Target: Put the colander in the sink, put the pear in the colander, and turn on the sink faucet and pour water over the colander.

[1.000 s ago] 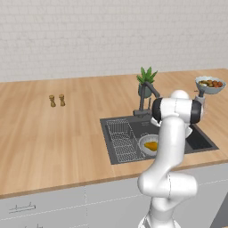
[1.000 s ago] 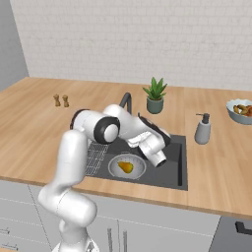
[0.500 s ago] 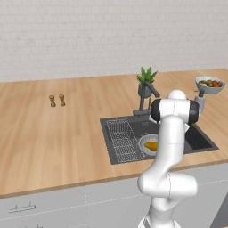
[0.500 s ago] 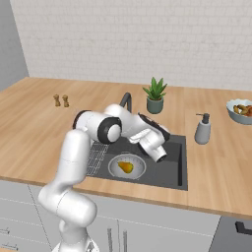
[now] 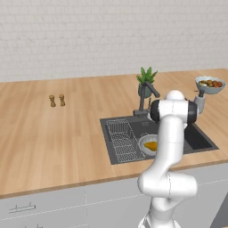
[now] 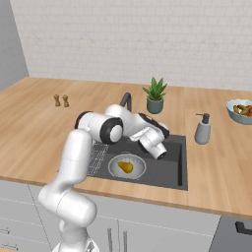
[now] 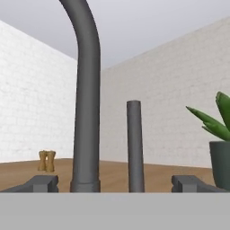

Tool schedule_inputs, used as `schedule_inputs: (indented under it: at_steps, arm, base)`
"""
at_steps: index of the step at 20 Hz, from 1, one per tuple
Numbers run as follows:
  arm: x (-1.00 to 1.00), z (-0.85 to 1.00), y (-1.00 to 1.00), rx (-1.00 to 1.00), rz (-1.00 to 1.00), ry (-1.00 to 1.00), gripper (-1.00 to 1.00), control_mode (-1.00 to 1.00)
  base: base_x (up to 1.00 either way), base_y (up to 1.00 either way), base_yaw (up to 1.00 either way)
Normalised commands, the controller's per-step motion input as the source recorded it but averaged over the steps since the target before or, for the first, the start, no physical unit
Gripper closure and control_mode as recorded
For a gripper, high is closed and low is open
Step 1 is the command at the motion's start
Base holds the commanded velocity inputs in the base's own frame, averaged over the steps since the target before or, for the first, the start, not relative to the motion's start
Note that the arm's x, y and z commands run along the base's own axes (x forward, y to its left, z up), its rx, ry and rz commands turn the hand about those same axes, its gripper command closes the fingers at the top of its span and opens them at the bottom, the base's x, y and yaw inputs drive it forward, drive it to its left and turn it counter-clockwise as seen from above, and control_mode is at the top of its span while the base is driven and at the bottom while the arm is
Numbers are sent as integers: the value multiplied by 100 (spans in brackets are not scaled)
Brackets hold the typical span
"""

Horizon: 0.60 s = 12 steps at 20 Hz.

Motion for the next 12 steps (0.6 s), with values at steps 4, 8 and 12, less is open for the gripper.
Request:
schedule_inputs:
  at_steps: [4,8,12]
  arm:
    - [29,0,0,0,0,1,-100,-100]
    - [29,-1,0,0,0,0,-100,-100]
    - [33,-6,0,0,0,0,-100,-100]
  base:
    - [0,0,0]
    - [0,0,0]
    - [0,0,0]
